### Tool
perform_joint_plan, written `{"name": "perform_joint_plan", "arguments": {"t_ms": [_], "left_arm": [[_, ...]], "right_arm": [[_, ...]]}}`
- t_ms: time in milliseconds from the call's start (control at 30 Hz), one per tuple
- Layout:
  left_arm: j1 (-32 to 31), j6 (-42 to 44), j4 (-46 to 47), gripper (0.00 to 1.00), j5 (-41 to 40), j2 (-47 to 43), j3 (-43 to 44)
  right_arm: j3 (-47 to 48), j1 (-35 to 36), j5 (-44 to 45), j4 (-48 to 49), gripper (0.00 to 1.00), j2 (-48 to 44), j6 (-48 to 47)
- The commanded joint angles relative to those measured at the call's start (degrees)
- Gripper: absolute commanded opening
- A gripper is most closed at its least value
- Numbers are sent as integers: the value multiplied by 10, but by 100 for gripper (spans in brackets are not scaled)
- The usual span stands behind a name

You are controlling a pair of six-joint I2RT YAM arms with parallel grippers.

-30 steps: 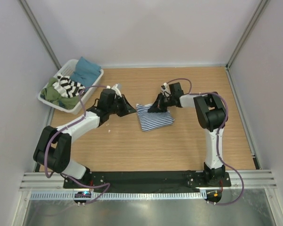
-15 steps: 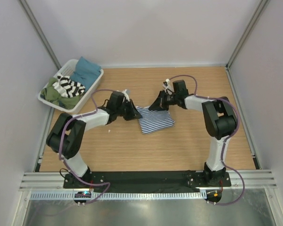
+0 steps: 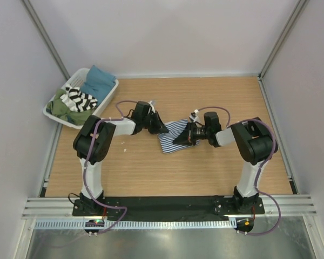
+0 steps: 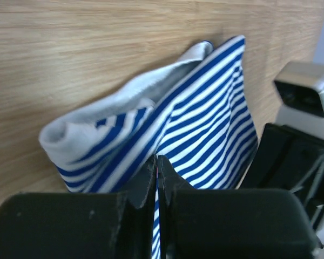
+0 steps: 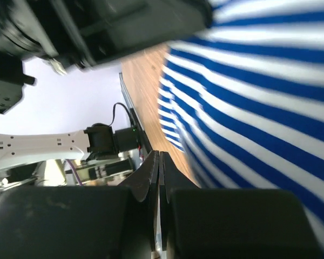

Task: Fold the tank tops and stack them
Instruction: Fold the tank top

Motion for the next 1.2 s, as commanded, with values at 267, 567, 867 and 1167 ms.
{"name": "perform_joint_plan", "arguments": {"t_ms": [267, 567, 867, 1167], "left_arm": [[36, -3, -15, 2, 7, 45, 50], [36, 13, -66, 2, 17, 24, 113], [36, 46, -143, 4, 13, -13, 147], [36, 41, -88, 4, 61, 26, 106]], "right_arm": [[-15, -22, -15, 118, 3, 77, 82], [5, -24, -13, 94, 2, 81, 100], [63, -22, -29, -36, 2, -7, 30], [11, -19, -21, 87, 2, 112, 57]]}}
